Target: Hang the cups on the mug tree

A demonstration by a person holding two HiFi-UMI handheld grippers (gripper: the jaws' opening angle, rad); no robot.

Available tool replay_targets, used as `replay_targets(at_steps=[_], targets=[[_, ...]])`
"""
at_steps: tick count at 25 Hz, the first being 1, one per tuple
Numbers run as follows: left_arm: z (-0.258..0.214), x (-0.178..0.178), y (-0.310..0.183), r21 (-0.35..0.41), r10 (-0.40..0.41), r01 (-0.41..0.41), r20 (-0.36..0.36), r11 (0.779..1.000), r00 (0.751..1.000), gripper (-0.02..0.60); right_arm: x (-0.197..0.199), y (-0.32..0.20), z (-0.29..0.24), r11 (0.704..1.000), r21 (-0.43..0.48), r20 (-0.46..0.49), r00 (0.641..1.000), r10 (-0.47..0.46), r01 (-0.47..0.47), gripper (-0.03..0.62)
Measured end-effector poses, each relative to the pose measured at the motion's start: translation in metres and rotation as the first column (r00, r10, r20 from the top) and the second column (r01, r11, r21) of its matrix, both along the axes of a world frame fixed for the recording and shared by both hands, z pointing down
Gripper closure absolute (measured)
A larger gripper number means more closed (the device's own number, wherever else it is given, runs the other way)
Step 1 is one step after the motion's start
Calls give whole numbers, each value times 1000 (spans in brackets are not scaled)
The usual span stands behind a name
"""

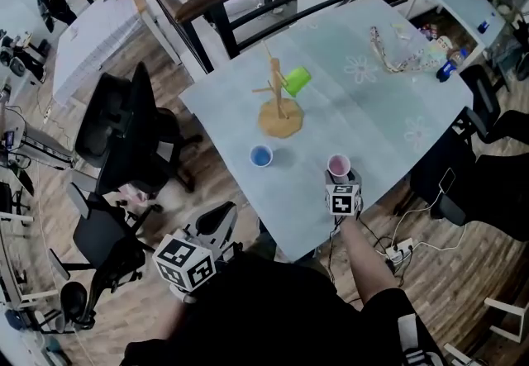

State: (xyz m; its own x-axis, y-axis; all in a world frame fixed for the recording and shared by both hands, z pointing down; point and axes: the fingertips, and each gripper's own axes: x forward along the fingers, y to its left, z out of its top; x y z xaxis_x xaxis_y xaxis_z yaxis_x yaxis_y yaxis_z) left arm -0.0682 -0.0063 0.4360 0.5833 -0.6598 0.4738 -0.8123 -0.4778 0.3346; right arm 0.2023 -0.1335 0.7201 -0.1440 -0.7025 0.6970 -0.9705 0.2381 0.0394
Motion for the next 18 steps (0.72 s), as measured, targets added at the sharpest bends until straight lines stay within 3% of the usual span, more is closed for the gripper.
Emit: replay_targets(at_steps=[8,18], targets=[[0,3,-10,-6,10,-10,-37,1000,999,557,3,6,-10,1000,-11,-6,1000,-29,29,313],[10,30,-18,-11,68,-69,-97,998,993,557,7,5,-74,993,86,-13,997,-74,75,313]])
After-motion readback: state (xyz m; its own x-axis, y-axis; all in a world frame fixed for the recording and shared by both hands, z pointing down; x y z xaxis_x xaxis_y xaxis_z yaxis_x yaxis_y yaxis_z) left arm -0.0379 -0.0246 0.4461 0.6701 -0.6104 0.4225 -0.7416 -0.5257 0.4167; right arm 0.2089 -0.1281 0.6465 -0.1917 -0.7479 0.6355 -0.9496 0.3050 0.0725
